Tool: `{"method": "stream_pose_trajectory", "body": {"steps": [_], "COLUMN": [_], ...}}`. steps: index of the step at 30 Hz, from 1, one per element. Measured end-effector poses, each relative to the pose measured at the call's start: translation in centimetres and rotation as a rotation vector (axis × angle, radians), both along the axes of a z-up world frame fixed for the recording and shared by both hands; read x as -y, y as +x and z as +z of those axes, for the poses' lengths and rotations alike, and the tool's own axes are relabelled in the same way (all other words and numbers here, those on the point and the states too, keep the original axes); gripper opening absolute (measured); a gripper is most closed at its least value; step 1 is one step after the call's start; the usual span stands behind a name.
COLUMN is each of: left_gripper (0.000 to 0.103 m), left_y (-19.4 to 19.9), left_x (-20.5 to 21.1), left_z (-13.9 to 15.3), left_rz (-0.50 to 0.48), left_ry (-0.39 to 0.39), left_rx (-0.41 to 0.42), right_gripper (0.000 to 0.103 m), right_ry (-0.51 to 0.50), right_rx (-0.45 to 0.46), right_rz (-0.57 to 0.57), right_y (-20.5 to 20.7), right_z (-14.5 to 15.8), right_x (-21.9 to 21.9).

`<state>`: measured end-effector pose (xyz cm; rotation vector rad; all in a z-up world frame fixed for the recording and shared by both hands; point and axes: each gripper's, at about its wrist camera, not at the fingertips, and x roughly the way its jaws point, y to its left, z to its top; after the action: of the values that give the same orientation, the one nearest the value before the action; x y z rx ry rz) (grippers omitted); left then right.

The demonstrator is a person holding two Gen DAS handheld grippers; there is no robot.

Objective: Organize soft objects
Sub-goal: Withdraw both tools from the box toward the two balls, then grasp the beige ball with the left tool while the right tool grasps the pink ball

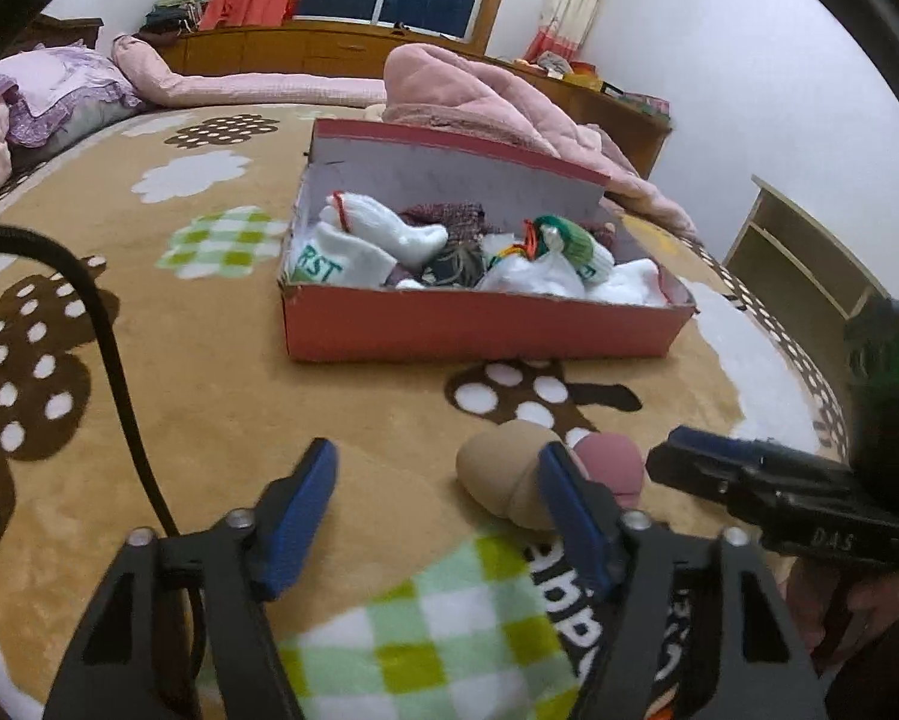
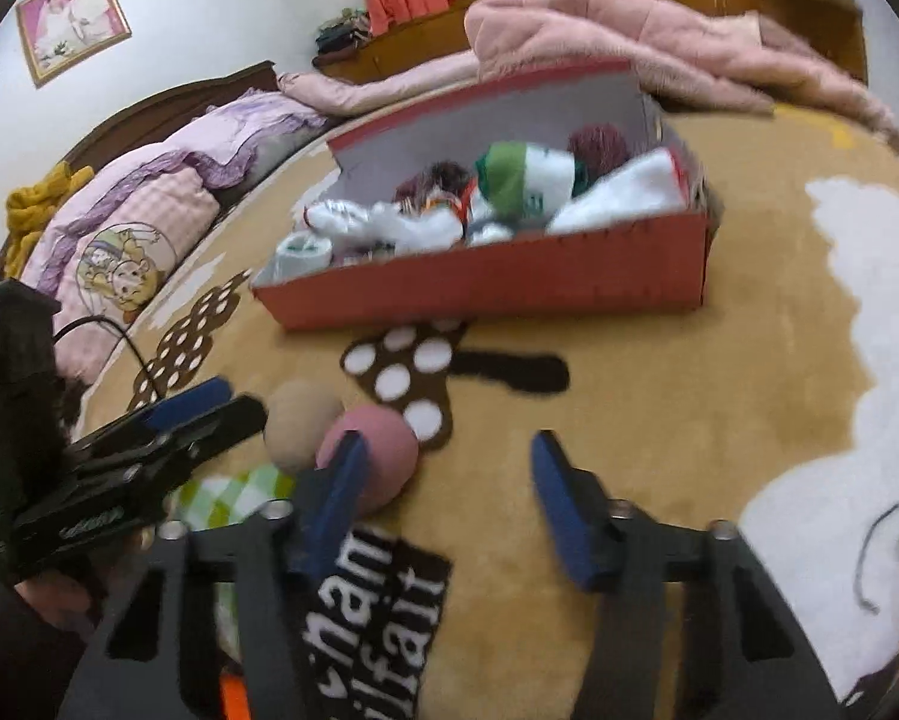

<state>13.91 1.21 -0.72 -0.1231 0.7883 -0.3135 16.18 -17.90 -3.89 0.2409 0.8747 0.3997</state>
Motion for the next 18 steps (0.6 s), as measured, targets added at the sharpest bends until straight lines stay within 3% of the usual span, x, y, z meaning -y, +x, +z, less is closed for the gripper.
{"method": "stream_pose_trajectory", "body": {"steps": [1, 5, 10, 14, 17, 18], "left_gripper": [0.065, 0.051, 0.051, 0.055, 0.061, 0.063], "left_y": [0.2, 1.4, 1.0, 0.6, 0.8, 0.9], "left_x": [0.1, -0.1, 0.6, 1.0, 1.8, 1.7], "left_z": [-0.2, -1.3, -0.7, -0.7, -1.8, -2.2], "left_rz": [-0.003, -0.034, -0.056, -0.081, -0.118, -0.098], "left_ry": [-0.006, -0.164, -0.182, -0.198, -0.262, -0.288], "left_rx": [-0.003, -0.049, -0.034, -0.057, -0.118, -0.119], "right_gripper": [0.05, 0.043, 0.043, 0.043, 0.029, 0.028], "right_ry": [0.002, 0.1, 0.219, 0.145, 0.086, 0.114], "right_rx": [-0.009, -0.023, -0.027, -0.014, 0.012, 0.008], "right_rz": [0.004, -0.004, 0.029, 0.074, 0.04, 0.029], "right_y": [0.1, 0.4, 0.6, 0.2, 0.0, 0.2], "right_z": [-0.4, -0.9, -0.3, -0.3, -0.7, -0.9], "right_x": [0.1, 1.1, 0.9, -1.3, -2.2, -1.8]}}
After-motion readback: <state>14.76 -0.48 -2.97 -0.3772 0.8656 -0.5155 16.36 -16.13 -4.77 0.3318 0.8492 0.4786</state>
